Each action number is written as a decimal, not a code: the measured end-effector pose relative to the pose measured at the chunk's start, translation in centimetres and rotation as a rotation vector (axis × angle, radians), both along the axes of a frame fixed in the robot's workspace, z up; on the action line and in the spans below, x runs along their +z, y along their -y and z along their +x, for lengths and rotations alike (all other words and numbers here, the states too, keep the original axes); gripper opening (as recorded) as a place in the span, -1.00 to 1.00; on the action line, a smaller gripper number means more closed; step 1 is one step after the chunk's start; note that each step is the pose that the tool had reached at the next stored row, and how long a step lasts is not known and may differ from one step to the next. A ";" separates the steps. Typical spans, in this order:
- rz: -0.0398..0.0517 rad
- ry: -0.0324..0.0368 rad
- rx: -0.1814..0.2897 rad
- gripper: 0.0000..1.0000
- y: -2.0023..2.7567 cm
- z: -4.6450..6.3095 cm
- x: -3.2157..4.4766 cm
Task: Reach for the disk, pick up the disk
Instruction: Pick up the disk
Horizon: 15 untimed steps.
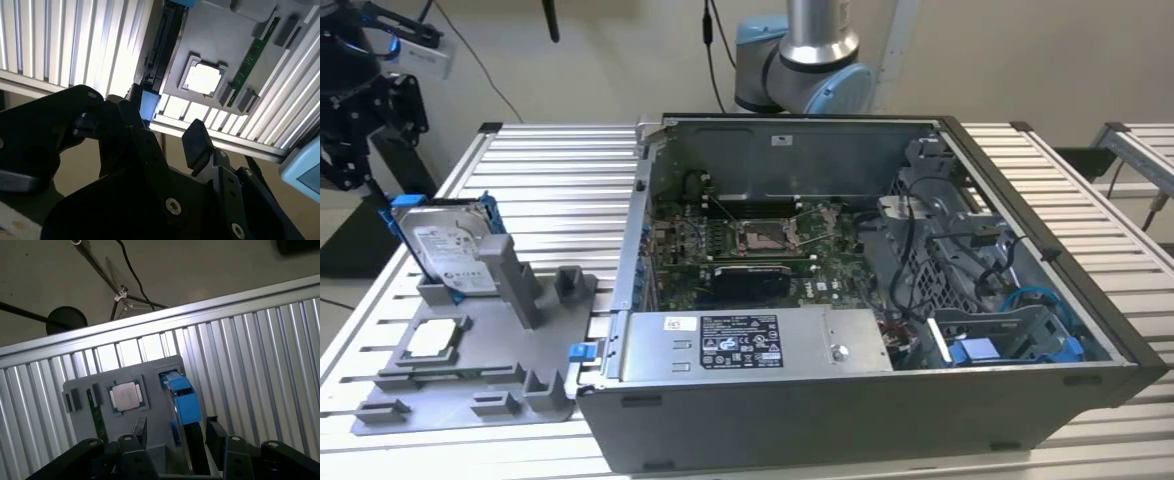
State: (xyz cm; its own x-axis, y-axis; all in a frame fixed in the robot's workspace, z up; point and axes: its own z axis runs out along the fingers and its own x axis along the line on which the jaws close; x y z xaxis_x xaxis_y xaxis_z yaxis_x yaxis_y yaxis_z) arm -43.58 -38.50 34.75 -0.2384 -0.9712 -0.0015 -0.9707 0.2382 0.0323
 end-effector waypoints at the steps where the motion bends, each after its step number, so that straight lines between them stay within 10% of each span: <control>1: -0.0001 0.0000 0.000 1.00 -0.13 0.0 -0.15; 15: 0.0000 0.0001 0.000 1.00 -0.32 0.0 -0.72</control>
State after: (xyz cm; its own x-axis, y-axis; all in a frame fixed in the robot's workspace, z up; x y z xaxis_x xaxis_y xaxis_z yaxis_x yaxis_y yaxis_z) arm -43.58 -38.17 34.04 -0.2382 -0.9712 -0.0015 -0.9707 0.2380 0.0322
